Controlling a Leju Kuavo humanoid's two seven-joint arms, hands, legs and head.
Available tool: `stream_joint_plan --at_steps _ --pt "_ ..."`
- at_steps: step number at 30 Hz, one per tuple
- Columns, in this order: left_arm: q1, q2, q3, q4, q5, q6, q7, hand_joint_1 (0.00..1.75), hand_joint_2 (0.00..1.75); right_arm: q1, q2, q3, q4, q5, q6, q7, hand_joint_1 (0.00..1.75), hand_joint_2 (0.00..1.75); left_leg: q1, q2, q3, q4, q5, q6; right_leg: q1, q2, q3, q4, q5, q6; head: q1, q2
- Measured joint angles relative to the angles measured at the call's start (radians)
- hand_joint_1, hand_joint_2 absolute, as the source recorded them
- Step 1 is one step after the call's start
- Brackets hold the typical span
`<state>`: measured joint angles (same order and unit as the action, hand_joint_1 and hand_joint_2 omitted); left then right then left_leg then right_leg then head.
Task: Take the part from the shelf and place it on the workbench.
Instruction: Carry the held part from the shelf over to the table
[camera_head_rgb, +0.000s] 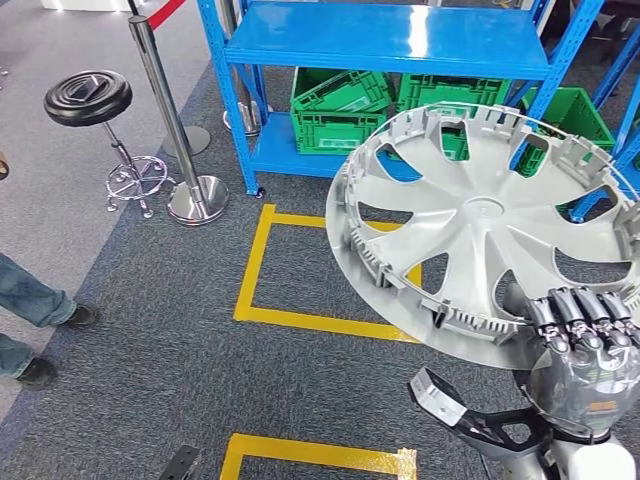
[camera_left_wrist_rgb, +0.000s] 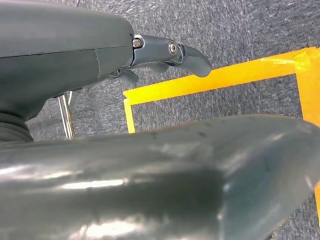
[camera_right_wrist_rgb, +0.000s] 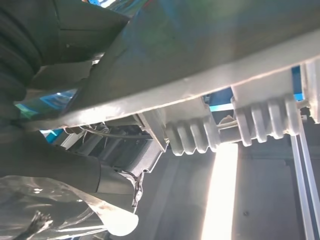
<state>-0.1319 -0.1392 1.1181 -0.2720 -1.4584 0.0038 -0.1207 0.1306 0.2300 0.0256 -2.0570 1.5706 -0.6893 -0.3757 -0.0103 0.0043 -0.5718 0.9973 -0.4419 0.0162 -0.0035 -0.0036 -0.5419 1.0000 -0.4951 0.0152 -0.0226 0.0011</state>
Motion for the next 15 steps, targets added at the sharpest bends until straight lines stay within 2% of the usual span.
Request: stream_joint_plan --at_steps 8,15 --pt "0.0 0.0 0.0 0.0 0.002 0.001 0.001 0.0 0.0 -0.005 -0.001 0.025 0.0 0.0 0.0 0.079 1.75 1.75 -0.001 0.0 -0.004 0.001 0.001 -0.002 -0.002 -0.001 -0.003 0.0 0.003 -0.001 0.0 0.0" --pt "0.001 0.001 0.0 0.0 0.002 0.004 0.004 0.0 0.0 -0.005 -0.003 0.048 0.0 0.0 0.0 0.118 1.75 1.75 -0.005 -0.001 -0.014 0.013 -0.001 0.004 -0.006 -0.001 -0.008 0.0 0.008 0.008 0.0 0.0"
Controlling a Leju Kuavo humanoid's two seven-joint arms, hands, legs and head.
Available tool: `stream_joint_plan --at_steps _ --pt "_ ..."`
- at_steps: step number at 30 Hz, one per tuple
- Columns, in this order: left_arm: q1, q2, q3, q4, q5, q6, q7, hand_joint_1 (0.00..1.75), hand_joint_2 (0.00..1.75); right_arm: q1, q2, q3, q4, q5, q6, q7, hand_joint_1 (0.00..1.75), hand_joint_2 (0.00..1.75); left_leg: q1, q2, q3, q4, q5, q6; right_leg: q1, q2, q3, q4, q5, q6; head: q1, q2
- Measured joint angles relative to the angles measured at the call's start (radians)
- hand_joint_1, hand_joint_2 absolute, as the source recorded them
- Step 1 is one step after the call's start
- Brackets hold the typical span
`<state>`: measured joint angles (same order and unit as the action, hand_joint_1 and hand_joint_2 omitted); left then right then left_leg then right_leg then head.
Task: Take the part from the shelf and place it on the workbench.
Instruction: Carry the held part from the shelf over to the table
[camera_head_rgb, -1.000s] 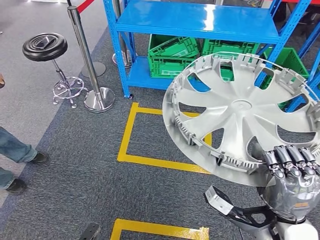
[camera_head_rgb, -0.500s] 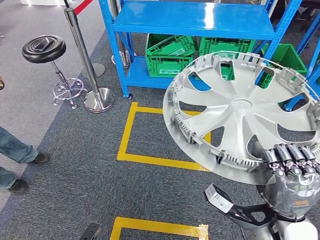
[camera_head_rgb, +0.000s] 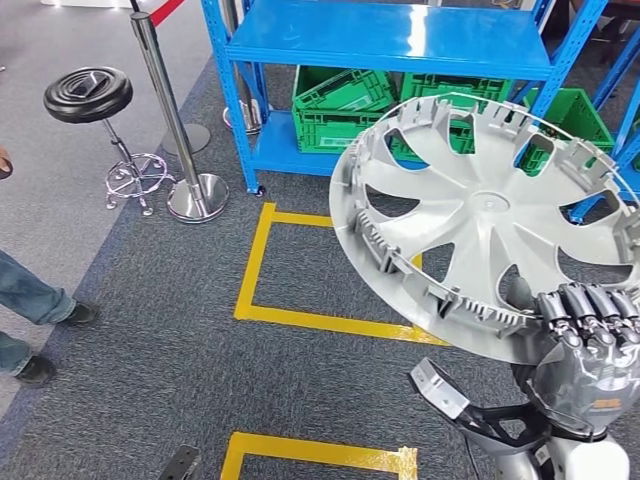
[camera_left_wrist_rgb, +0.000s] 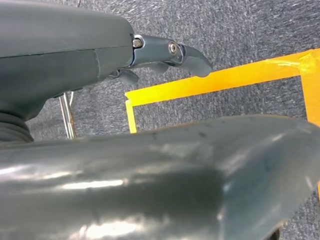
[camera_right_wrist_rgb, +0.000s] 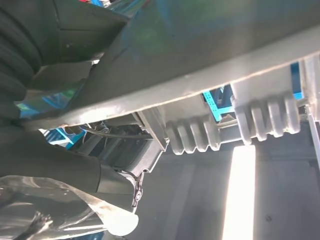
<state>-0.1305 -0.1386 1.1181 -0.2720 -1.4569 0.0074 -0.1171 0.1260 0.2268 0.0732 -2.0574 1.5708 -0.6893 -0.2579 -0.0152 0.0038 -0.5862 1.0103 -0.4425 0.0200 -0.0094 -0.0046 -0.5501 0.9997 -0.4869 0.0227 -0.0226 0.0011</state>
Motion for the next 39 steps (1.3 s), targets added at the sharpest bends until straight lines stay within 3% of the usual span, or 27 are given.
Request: stream_joint_plan --at_steps 3,5,6,8,9,10,11,12,14,16,19,20,22,24,25,26,28,30,32,34,36,38,39 --pt "0.0 0.0 0.0 0.0 0.0 0.0 0.0 0.0 0.0 0.0 -0.002 0.008 -0.002 0.0 0.0 0.016 1.75 1.75 0.0 0.001 -0.001 -0.003 0.003 0.009 -0.001 0.002 -0.001 -0.003 0.003 0.008 0.0 0.0" --pt "0.0 -0.001 0.0 0.0 0.0 0.0 0.0 0.0 0.0 0.002 -0.005 0.012 -0.007 0.0 0.0 0.022 1.75 1.75 0.004 0.008 0.002 -0.018 0.012 0.018 -0.001 0.004 -0.014 0.016 -0.015 0.015 0.001 0.0" --pt "0.0 -0.001 0.0 0.0 0.0 0.0 0.0 0.0 0.0 0.002 -0.007 0.013 -0.009 0.0 0.0 0.024 1.75 1.75 0.007 0.012 0.002 -0.025 0.017 0.022 -0.001 0.004 -0.032 0.054 -0.041 0.018 0.002 0.0" --pt "0.0 -0.001 -0.001 0.0 0.0 0.0 0.0 0.0 0.0 0.003 -0.011 0.013 -0.011 0.0 0.0 0.024 1.75 1.75 0.009 0.022 -0.001 -0.028 0.02 0.025 -0.003 0.004 -0.092 0.183 -0.112 0.024 0.004 0.0" --pt "0.0 -0.002 -0.001 0.0 0.0 0.0 0.0 0.0 0.0 0.004 -0.013 0.013 -0.012 0.0 0.0 0.024 1.75 1.75 0.009 0.027 -0.004 -0.027 0.02 0.025 -0.004 0.004 -0.119 0.245 -0.137 0.028 0.003 0.0" --pt "0.001 -0.002 -0.001 0.0 0.0 0.0 0.0 0.0 0.0 0.006 -0.015 0.013 -0.012 0.0 0.0 0.025 1.75 1.75 0.009 0.033 -0.005 -0.026 0.02 0.025 -0.005 0.004 -0.133 0.279 -0.143 0.03 0.003 0.0" --pt "0.002 -0.002 -0.001 0.0 0.0 0.0 0.0 0.0 0.0 0.009 -0.017 0.013 -0.012 0.0 0.0 0.025 1.75 1.75 0.01 0.039 -0.006 -0.024 0.02 0.023 -0.007 0.002 -0.127 0.272 -0.13 0.033 0.003 0.0" --pt "0.002 -0.003 -0.001 0.0 0.0 0.0 0.0 0.0 0.0 0.01 -0.018 0.013 -0.012 0.0 0.0 0.025 1.75 1.75 0.011 0.045 -0.006 -0.021 0.019 0.021 -0.009 -0.002 -0.1 0.225 -0.099 0.035 0.003 0.0" --pt "0.002 -0.002 -0.001 0.0 0.0 -0.001 0.0 0.0 0.0 0.011 -0.019 0.013 -0.012 0.0 0.0 0.023 1.75 1.75 0.01 0.057 -0.007 -0.009 0.013 0.011 -0.01 -0.039 -0.027 0.085 -0.042 0.039 0.005 0.0" --pt "0.002 -0.001 -0.002 0.0 0.0 -0.002 0.0 0.0 0.0 0.01 -0.019 0.013 -0.013 0.0 0.0 0.018 1.75 1.75 0.005 0.068 -0.009 0.003 0.008 -0.001 -0.009 -0.063 0.007 0.017 -0.028 0.026 0.003 0.0" --pt "0.002 0.0 -0.002 0.0 0.0 -0.002 0.0 0.0 0.0 0.013 -0.02 0.012 -0.015 0.0 0.0 0.012 1.75 1.75 0.006 0.085 -0.008 0.008 0.004 -0.012 -0.007 -0.04 0.0 0.017 -0.025 -0.001 0.001 0.0" --pt "0.002 0.0 -0.002 0.0 0.0 -0.002 0.0 0.0 0.0 0.013 -0.02 0.011 -0.016 0.0 0.0 0.011 1.75 1.75 0.009 0.074 -0.012 0.021 -0.01 -0.018 -0.007 -0.03 0.0 0.016 -0.022 -0.008 0.0 0.0" --pt "0.002 0.0 -0.004 0.0 0.0 -0.002 0.0 0.0 0.0 0.012 -0.02 0.011 -0.017 0.0 0.0 0.007 1.75 1.75 0.015 0.035 -0.039 0.1 -0.07 -0.029 -0.01 -0.01 0.001 0.016 -0.014 -0.021 -0.003 0.0" --pt "0.005 -0.001 -0.005 0.0 0.0 -0.003 0.0 0.0 0.0 0.012 -0.02 0.011 -0.017 0.0 0.0 0.003 1.75 1.75 0.016 0.011 -0.087 0.231 -0.137 -0.033 -0.008 0.012 -0.004 0.016 -0.009 -0.027 -0.005 0.0" --pt "0.006 -0.001 -0.005 0.0 0.0 -0.003 0.0 0.0 0.0 0.012 -0.02 0.01 -0.017 0.0 0.0 0.002 1.75 1.75 0.016 0.008 -0.104 0.276 -0.151 -0.032 -0.007 0.025 -0.006 0.016 -0.008 -0.028 -0.005 0.0" --pt "0.006 -0.002 -0.006 0.0 0.0 -0.003 0.0 0.0 0.0 0.012 -0.02 0.009 -0.017 0.0 0.0 0.0 1.75 1.75 0.016 0.007 -0.105 0.286 -0.143 -0.03 -0.006 0.038 -0.006 0.017 -0.008 -0.029 -0.006 0.0" --pt "0.006 -0.002 -0.006 0.0 0.0 -0.003 0.0 0.0 0.0 0.012 -0.02 0.008 -0.017 0.0 0.0 0.0 1.75 1.75 0.016 -0.01 -0.061 0.192 -0.078 -0.018 -0.004 0.065 -0.004 0.017 -0.007 -0.029 -0.006 0.0" --pt "0.007 0.001 -0.007 0.0 0.0 -0.004 0.0 0.0 0.0 0.011 -0.02 0.008 -0.018 0.0 0.0 0.003 1.75 1.75 0.018 -0.054 -0.006 0.072 -0.025 -0.004 -0.004 0.089 -0.005 0.018 -0.006 -0.025 -0.005 0.0" --pt "0.007 0.004 -0.007 0.0 0.001 -0.004 0.001 0.0 0.0 0.01 -0.02 0.008 -0.018 0.0 0.0 0.008 1.75 1.75 0.017 -0.076 0.012 0.028 -0.017 0.002 -0.009 0.109 -0.015 0.018 -0.001 -0.014 -0.007 0.0" --pt "0.004 0.002 -0.008 0.0 0.002 -0.003 0.002 0.0 0.0 0.012 -0.02 0.007 -0.018 0.0 0.0 0.012 1.75 1.75 0.017 -0.059 0.013 0.013 -0.017 0.003 -0.012 0.126 -0.025 0.016 0.004 0.0 -0.01 0.0" --pt "0.0 -0.002 -0.008 0.0 0.002 -0.003 0.003 0.0 0.0 0.015 -0.02 0.005 -0.019 0.0 0.0 0.016 1.75 1.75 0.022 -0.036 0.017 -0.01 -0.014 0.006 -0.008 0.097 -0.046 0.033 -0.011 0.012 -0.006 0.0" --pt "0.002 -0.003 -0.009 0.0 0.002 -0.002 0.005 0.0 0.0 0.014 -0.02 0.004 -0.019 0.0 0.0 0.018 1.75 1.75 0.024 -0.011 0.019 -0.021 -0.008 0.01 -0.006 0.038 -0.093 0.125 -0.065 0.02 0.001 0.0" --pt "0.004 -0.004 -0.009 0.0 0.002 -0.002 0.005 0.0 0.0 0.013 -0.021 0.004 -0.019 0.0 0.0 0.018 1.75 1.75 0.023 0.002 0.018 -0.021 -0.008 0.011 -0.006 0.021 -0.122 0.19 -0.095 0.024 0.004 0.0"
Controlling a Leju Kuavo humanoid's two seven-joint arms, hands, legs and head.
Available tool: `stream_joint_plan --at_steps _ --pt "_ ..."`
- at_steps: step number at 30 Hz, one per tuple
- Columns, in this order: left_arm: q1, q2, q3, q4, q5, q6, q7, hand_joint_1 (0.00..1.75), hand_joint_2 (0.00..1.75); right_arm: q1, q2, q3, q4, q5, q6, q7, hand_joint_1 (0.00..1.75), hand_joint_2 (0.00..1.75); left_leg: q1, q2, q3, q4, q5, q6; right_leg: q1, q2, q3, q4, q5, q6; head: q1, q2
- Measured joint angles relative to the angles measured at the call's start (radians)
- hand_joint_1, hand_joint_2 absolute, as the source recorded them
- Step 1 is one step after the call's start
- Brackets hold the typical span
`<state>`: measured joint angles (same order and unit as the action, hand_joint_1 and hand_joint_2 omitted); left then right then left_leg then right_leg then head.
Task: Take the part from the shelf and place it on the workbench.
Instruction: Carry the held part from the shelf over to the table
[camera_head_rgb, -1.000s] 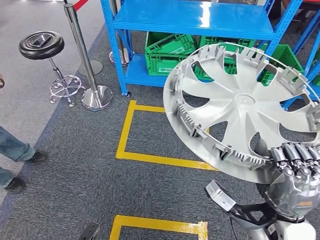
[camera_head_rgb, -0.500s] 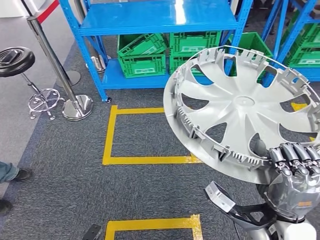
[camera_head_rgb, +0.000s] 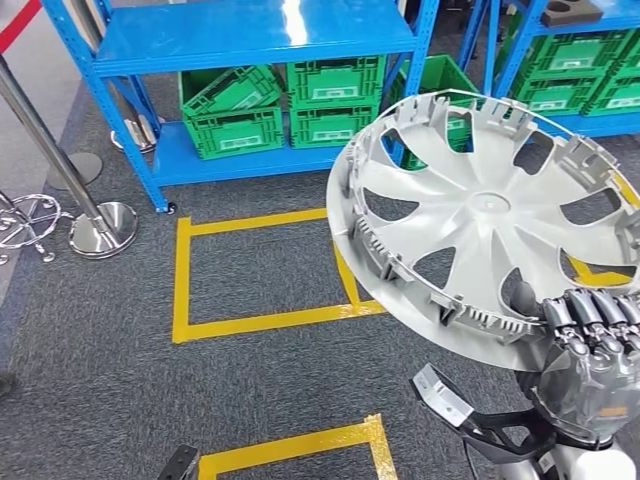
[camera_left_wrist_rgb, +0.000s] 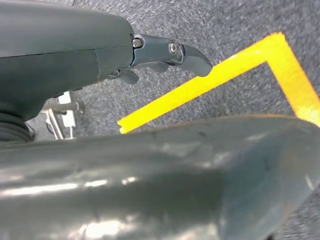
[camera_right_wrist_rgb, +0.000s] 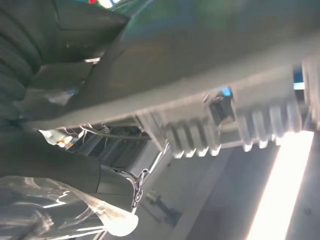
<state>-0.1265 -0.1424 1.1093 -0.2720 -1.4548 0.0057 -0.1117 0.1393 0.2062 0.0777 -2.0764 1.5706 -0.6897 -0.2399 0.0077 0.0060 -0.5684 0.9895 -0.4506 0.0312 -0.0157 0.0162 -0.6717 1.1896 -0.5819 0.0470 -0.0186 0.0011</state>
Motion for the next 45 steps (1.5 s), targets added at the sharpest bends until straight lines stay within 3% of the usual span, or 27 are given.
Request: stream_joint_plan --at_steps 1,2,3,5,7,9,11,13,15,16,17,18,20,22,24,26,28,30,32,33,34,36,38,39,41,43,45 --pt "0.002 0.0 0.0 0.0 0.0 0.0 0.001 0.0 0.0 0.0 0.0 0.0 0.0 0.0 0.0 0.0 1.75 1.75 -0.001 0.013 -0.001 0.001 0.0 0.0 -0.001 -0.008 -0.024 0.056 -0.02 0.003 0.001 0.0" --pt "0.003 0.0 0.0 0.0 0.0 0.0 0.001 0.0 0.0 0.0 -0.001 0.0 0.001 0.0 0.0 0.0 1.75 1.75 -0.002 0.026 -0.001 0.001 0.0 0.0 -0.001 -0.011 -0.035 0.084 -0.023 0.006 0.002 0.0" --pt "0.004 -0.001 0.0 0.0 0.0 0.0 0.001 0.0 0.0 0.0 -0.002 0.0 0.001 0.0 0.0 0.001 1.75 1.75 -0.002 0.038 -0.001 0.002 0.0 0.0 -0.002 -0.015 -0.026 0.073 -0.008 0.008 0.002 0.0" --pt "0.003 -0.003 0.0 0.0 0.0 0.0 0.002 0.0 0.0 0.0 -0.003 -0.001 0.002 0.0 0.0 0.004 1.75 1.75 -0.002 0.061 0.0 0.004 -0.001 -0.003 -0.002 -0.038 0.043 -0.048 0.052 0.008 0.002 0.0" --pt "0.002 -0.004 0.0 0.0 0.0 0.0 0.002 0.0 0.0 -0.003 -0.003 -0.001 0.002 0.0 0.0 0.006 1.75 1.75 -0.007 0.077 -0.001 0.01 -0.004 -0.012 0.002 -0.072 0.107 -0.162 0.084 -0.003 0.001 0.0" --pt "0.0 -0.004 0.0 0.0 0.0 0.0 0.002 0.0 0.0 -0.004 -0.003 -0.001 0.002 0.0 0.0 0.006 1.75 1.75 -0.012 0.091 -0.001 0.013 -0.003 -0.023 0.007 -0.074 0.118 -0.185 0.086 -0.018 -0.001 0.0" --pt "-0.001 -0.005 -0.001 0.0 0.0 0.0 0.002 0.0 0.0 -0.002 -0.004 -0.002 0.002 0.0 0.0 0.007 1.75 1.75 -0.01 0.1 -0.001 0.016 -0.004 -0.032 0.005 -0.054 0.113 -0.185 0.095 -0.032 -0.002 0.0" --pt "-0.002 -0.005 -0.003 0.0 0.0 0.0 0.002 0.0 0.0 -0.003 -0.004 -0.002 0.002 0.0 0.0 0.005 1.75 1.75 -0.005 0.067 -0.017 0.06 -0.042 -0.042 0.001 -0.036 0.108 -0.187 0.103 -0.046 -0.004 0.0" --pt "0.0 -0.004 -0.003 0.0 0.0 -0.001 0.003 0.0 0.0 -0.004 -0.004 -0.002 0.002 0.0 0.0 0.001 1.75 1.75 -0.002 0.02 -0.066 0.185 -0.117 -0.049 -0.001 -0.015 0.102 -0.187 0.109 -0.053 -0.009 0.0" --pt "0.002 -0.004 -0.003 0.0 0.0 -0.001 0.003 0.0 0.0 -0.003 -0.004 -0.002 0.002 0.0 0.0 -0.001 1.75 1.75 -0.002 0.009 -0.093 0.254 -0.147 -0.049 0.0 -0.003 0.099 -0.187 0.111 -0.055 -0.01 0.0" --pt "0.004 -0.004 -0.004 0.0 0.0 -0.001 0.003 0.0 0.0 -0.003 -0.004 -0.002 0.003 0.0 0.0 -0.002 1.75 1.75 -0.002 0.005 -0.11 0.299 -0.161 -0.048 0.001 0.01 0.096 -0.186 0.113 -0.055 -0.011 0.0" --pt "0.005 -0.004 -0.004 0.0 0.0 -0.002 0.003 0.0 0.0 -0.002 -0.004 -0.002 0.003 0.0 0.0 -0.003 1.75 1.75 -0.002 0.003 -0.11 0.307 -0.154 -0.045 0.002 0.024 0.095 -0.186 0.115 -0.055 -0.011 0.0" --pt "0.005 -0.004 -0.004 0.0 -0.001 -0.002 0.003 0.0 0.0 -0.001 -0.004 -0.003 0.003 0.0 0.0 -0.004 1.75 1.75 -0.003 -0.013 -0.058 0.209 -0.091 -0.034 0.004 0.051 0.094 -0.186 0.119 -0.052 -0.011 0.0" --pt "0.005 -0.002 -0.005 0.0 -0.001 -0.002 0.003 0.0 0.0 -0.002 -0.004 -0.003 0.003 0.0 0.0 -0.004 1.75 1.75 -0.003 -0.059 0.006 0.076 -0.039 -0.018 0.005 0.075 0.091 -0.184 0.123 -0.046 -0.01 0.0" --pt "0.004 0.001 -0.005 0.0 -0.001 -0.003 0.003 0.0 0.0 -0.003 -0.004 -0.004 0.003 0.0 0.0 -0.004 1.75 1.75 -0.005 -0.083 0.029 0.021 -0.032 -0.011 0.001 0.095 0.08 -0.182 0.129 -0.036 -0.011 0.0" --pt "0.002 0.0 -0.006 0.0 -0.001 -0.005 0.003 0.0 0.0 -0.001 -0.004 -0.005 0.003 0.0 0.0 -0.001 1.75 1.75 -0.005 -0.063 0.031 0.008 -0.03 -0.011 -0.002 0.108 0.068 -0.182 0.134 -0.023 -0.013 0.0" --pt "0.0 0.0 -0.006 0.0 -0.002 -0.006 0.003 0.0 0.0 0.002 -0.004 -0.006 0.003 0.0 0.0 0.002 1.75 1.75 -0.001 -0.039 0.032 -0.005 -0.021 -0.007 0.001 0.07 0.043 -0.147 0.11 -0.014 -0.007 0.0" --pt "0.003 0.001 -0.007 0.0 -0.002 -0.007 0.003 0.0 0.0 0.003 -0.004 -0.006 0.003 0.0 0.0 0.002 1.75 1.75 0.0 -0.012 0.031 -0.009 -0.017 -0.003 0.003 0.012 -0.01 -0.039 0.049 -0.007 -0.001 0.0" --pt "0.007 0.001 -0.007 0.0 -0.002 -0.008 0.003 0.0 0.0 0.006 -0.004 -0.006 0.004 0.0 0.0 0.0 1.75 1.75 -0.002 0.018 0.028 -0.006 -0.017 -0.003 0.002 -0.008 -0.059 0.074 0.006 -0.001 -0.001 0.0" --pt "0.008 0.001 -0.006 0.0 -0.002 -0.009 0.003 0.0 0.0 0.008 -0.004 -0.007 0.004 0.0 0.0 0.0 1.75 1.75 -0.002 0.032 0.027 -0.005 -0.018 -0.003 0.002 -0.012 -0.061 0.088 0.008 0.001 0.0 0.0" --pt "0.008 0.0 -0.006 0.0 -0.002 -0.009 0.003 0.0 0.0 0.01 -0.004 -0.008 0.005 0.0 0.0 0.0 1.75 1.75 -0.002 0.045 0.026 -0.004 -0.018 -0.004 0.001 -0.017 -0.043 0.061 0.028 0.002 0.0 0.0" --pt "0.007 -0.002 -0.006 0.0 -0.002 -0.009 0.001 0.0 0.0 0.013 -0.004 -0.01 0.005 0.0 0.0 0.0 1.75 1.75 -0.003 0.069 0.027 -0.001 -0.022 -0.01 0.003 -0.046 0.035 -0.073 0.081 0.001 0.0 0.0" --pt "0.007 -0.005 -0.006 0.0 -0.002 -0.008 -0.003 0.0 0.0 0.018 -0.004 -0.012 0.003 0.0 0.0 -0.004 1.75 1.75 -0.009 0.087 0.026 0.006 -0.027 -0.019 0.006 -0.071 0.091 -0.169 0.103 -0.011 -0.001 0.0" --pt "0.006 -0.007 -0.006 0.0 -0.001 -0.008 -0.004 0.0 0.0 0.023 -0.004 -0.013 0.002 0.0 0.0 -0.006 1.75 1.75 -0.012 0.094 0.026 0.009 -0.028 -0.023 0.009 -0.074 0.098 -0.181 0.101 -0.018 -0.002 0.0" --pt "0.006 -0.012 -0.007 0.0 -0.001 -0.007 -0.003 0.0 0.0 0.034 -0.004 -0.016 0.001 0.0 0.0 -0.012 1.75 1.75 -0.013 0.107 0.026 0.012 -0.03 -0.031 0.008 -0.053 0.094 -0.179 0.106 -0.032 -0.003 0.0" --pt "0.007 -0.015 -0.007 0.0 -0.001 -0.007 -0.001 0.0 0.0 0.04 -0.003 -0.018 0.0 0.0 0.0 -0.019 1.75 1.75 -0.009 0.077 0.017 0.041 -0.057 -0.041 0.005 -0.035 0.091 -0.181 0.112 -0.043 -0.004 0.0" --pt "0.012 -0.016 -0.006 0.0 -0.002 -0.009 0.0 0.0 0.0 0.04 -0.001 -0.019 0.0 0.0 0.0 -0.028 1.75 1.75 -0.004 0.025 -0.023 0.143 -0.12 -0.049 0.003 -0.016 0.088 -0.182 0.117 -0.052 -0.008 0.0"
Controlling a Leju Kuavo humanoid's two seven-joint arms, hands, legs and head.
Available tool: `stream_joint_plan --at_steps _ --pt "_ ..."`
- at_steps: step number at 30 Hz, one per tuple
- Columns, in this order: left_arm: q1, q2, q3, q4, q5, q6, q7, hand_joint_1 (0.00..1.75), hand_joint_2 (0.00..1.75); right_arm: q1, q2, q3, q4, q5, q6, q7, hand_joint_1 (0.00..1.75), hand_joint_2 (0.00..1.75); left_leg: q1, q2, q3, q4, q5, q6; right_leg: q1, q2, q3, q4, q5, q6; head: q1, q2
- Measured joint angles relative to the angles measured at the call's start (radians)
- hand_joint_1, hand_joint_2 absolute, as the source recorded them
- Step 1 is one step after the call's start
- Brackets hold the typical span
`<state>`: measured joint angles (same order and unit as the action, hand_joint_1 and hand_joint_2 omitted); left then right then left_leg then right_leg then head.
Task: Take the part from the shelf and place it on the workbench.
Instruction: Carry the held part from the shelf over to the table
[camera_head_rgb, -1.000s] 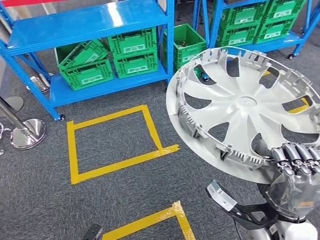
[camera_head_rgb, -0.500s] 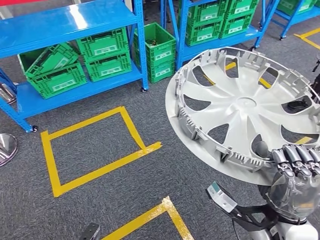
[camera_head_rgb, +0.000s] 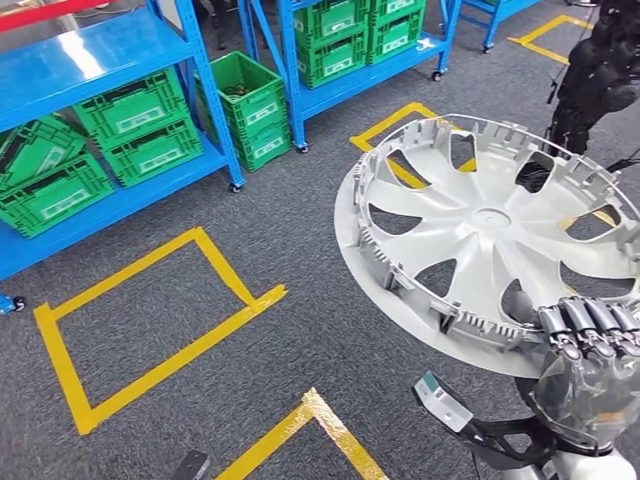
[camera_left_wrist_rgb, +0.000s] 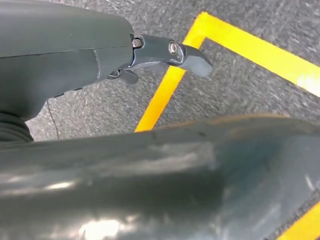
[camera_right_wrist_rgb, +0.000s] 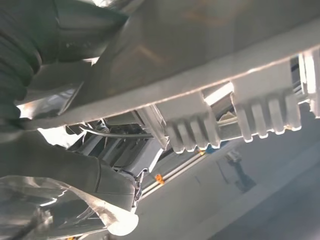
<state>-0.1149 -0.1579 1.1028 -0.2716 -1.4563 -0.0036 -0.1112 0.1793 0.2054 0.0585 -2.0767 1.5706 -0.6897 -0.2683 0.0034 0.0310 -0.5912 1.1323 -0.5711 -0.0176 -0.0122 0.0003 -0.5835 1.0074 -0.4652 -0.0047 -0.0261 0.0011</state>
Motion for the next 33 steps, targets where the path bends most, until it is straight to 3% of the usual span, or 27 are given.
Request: stream_joint_plan --at_steps 2,3,5,7,9,11,12,14,15,16,18,19,21,23,24,27,29,31,33 --pt "0.008 0.0 0.0 0.0 -0.001 -0.005 0.002 0.0 0.0 -0.001 0.004 -0.001 0.001 0.0 0.0 -0.02 1.75 1.75 0.001 -0.018 -0.051 0.121 -0.051 0.0 0.002 0.024 -0.003 0.001 0.003 -0.005 -0.001 0.0" --pt "0.01 0.0 0.0 0.0 -0.002 -0.007 0.003 0.0 0.0 0.0 0.006 -0.002 0.001 0.0 0.0 -0.034 1.75 1.75 0.001 -0.019 -0.063 0.146 -0.051 0.001 0.003 0.037 -0.005 0.001 0.004 -0.006 0.0 0.0" --pt "0.01 0.0 0.0 0.0 -0.005 -0.01 0.005 0.0 0.0 0.0 0.015 -0.006 0.003 0.0 0.0 -0.062 1.75 1.75 0.0 -0.029 -0.037 0.089 0.002 0.009 0.005 0.064 -0.006 0.002 0.007 -0.005 0.0 0.0" --pt "0.007 0.002 -0.001 0.0 -0.008 -0.012 0.005 0.0 0.0 -0.002 0.025 -0.01 0.003 0.0 0.0 -0.083 1.75 1.75 0.001 -0.074 0.021 -0.038 0.066 0.027 0.007 0.088 -0.008 0.004 0.01 0.0 0.0 0.0" --pt "0.003 0.003 -0.001 0.001 -0.009 -0.013 0.004 0.0 0.0 -0.004 0.032 -0.013 0.005 0.0 0.0 -0.089 1.75 1.75 0.0 -0.112 0.053 -0.115 0.082 0.038 0.003 0.108 -0.016 0.006 0.015 0.009 -0.001 0.0" --pt "0.0 0.001 -0.003 0.001 -0.009 -0.014 0.003 0.0 0.0 -0.003 0.034 -0.016 0.006 0.0 0.0 -0.087 1.75 1.75 -0.001 -0.104 0.058 -0.133 0.081 0.038 -0.002 0.127 -0.028 0.004 0.023 0.022 -0.005 0.0" --pt "-0.001 0.0 -0.004 0.001 -0.01 -0.014 0.003 0.0 0.0 -0.001 0.034 -0.017 0.007 0.0 0.0 -0.086 1.75 1.75 0.0 -0.091 0.06 -0.139 0.086 0.038 -0.002 0.119 -0.035 0.006 0.022 0.028 -0.005 0.0" --pt "-0.002 -0.001 -0.008 0.002 -0.01 -0.014 0.002 0.0 0.0 -0.002 0.035 -0.018 0.008 0.0 0.0 -0.086 1.75 1.75 0.005 -0.063 0.063 -0.154 0.096 0.042 0.001 0.066 -0.066 0.054 -0.009 0.037 0.003 0.0" --pt "-0.001 -0.001 -0.009 0.002 -0.01 -0.014 0.002 0.0 0.0 -0.003 0.035 -0.018 0.009 0.0 0.0 -0.085 1.75 1.75 0.005 -0.048 0.064 -0.156 0.098 0.043 0.001 0.033 -0.091 0.107 -0.04 0.041 0.006 0.0" --pt "0.001 -0.001 -0.009 0.002 -0.01 -0.014 0.002 0.0 0.0 -0.004 0.035 -0.018 0.01 0.0 0.0 -0.085 1.75 1.75 0.004 -0.033 0.062 -0.157 0.098 0.044 0.0 0.015 -0.121 0.173 -0.073 0.045 0.009 0.0" --pt "0.003 -0.001 -0.01 0.002 -0.011 -0.014 0.001 0.0 0.0 -0.002 0.035 -0.019 0.011 0.0 0.0 -0.083 1.75 1.75 0.003 -0.002 0.061 -0.156 0.097 0.044 -0.004 0.004 -0.162 0.268 -0.106 0.054 0.009 0.0" --pt "0.003 -0.002 -0.01 0.002 -0.011 -0.014 0.0 0.0 0.0 -0.001 0.035 -0.019 0.011 0.0 0.0 -0.082 1.75 1.75 0.004 0.012 0.061 -0.155 0.096 0.043 -0.005 0.001 -0.156 0.265 -0.095 0.056 0.009 0.0" --pt "0.002 -0.004 -0.011 0.002 -0.011 -0.014 0.0 0.0 0.0 0.0 0.035 -0.021 0.012 0.0 0.0 -0.082 1.75 1.75 0.003 0.037 0.062 -0.151 0.092 0.036 -0.008 -0.023 -0.089 0.153 -0.04 0.058 0.009 0.0" --pt "0.001 -0.005 -0.012 0.002 -0.011 -0.013 0.0 0.0 0.0 -0.002 0.035 -0.022 0.012 0.0 0.0 -0.082 1.75 1.75 -0.002 0.056 0.062 -0.142 0.084 0.025 -0.003 -0.059 -0.019 0.037 -0.01 0.05 0.009 0.0" --pt "0.0 -0.006 -0.012 0.002 -0.011 -0.013 0.0 0.0 0.0 -0.003 0.035 -0.023 0.011 0.0 0.0 -0.083 1.75 1.75 -0.006 0.064 0.062 -0.139 0.08 0.02 -0.001 -0.069 -0.004 0.012 -0.009 0.042 0.009 0.0" --pt "0.0 -0.007 -0.013 0.002 -0.011 -0.012 0.0 0.0 0.0 -0.003 0.035 -0.028 0.011 0.0 0.0 -0.087 1.75 1.75 -0.005 0.081 0.066 -0.134 0.073 0.008 0.001 -0.043 -0.007 0.009 -0.008 0.017 0.008 0.0" --pt "0.0 -0.008 -0.014 0.002 -0.011 -0.012 0.0 0.0 0.0 -0.005 0.035 -0.031 0.011 0.0 0.0 -0.092 1.75 1.75 0.0 0.045 0.052 -0.092 0.038 0.0 -0.002 -0.023 -0.008 0.007 -0.004 0.005 0.006 0.0" --pt "0.004 -0.008 -0.014 0.002 -0.011 -0.012 0.0 0.0 0.0 -0.008 0.036 -0.032 0.012 0.0 0.0 -0.096 1.75 1.75 0.002 -0.006 0.0 0.031 -0.03 -0.003 -0.002 -0.002 -0.009 0.007 -0.003 -0.003 0.003 0.0" --pt "0.009 -0.008 -0.014 0.003 -0.007 -0.01 0.0 0.0 0.0 -0.009 0.036 -0.034 0.012 0.0 0.0 -0.101 1.75 1.75 0.002 -0.021 -0.056 0.15 -0.071 -0.001 0.002 0.025 -0.01 0.007 -0.002 -0.007 0.002 0.0"
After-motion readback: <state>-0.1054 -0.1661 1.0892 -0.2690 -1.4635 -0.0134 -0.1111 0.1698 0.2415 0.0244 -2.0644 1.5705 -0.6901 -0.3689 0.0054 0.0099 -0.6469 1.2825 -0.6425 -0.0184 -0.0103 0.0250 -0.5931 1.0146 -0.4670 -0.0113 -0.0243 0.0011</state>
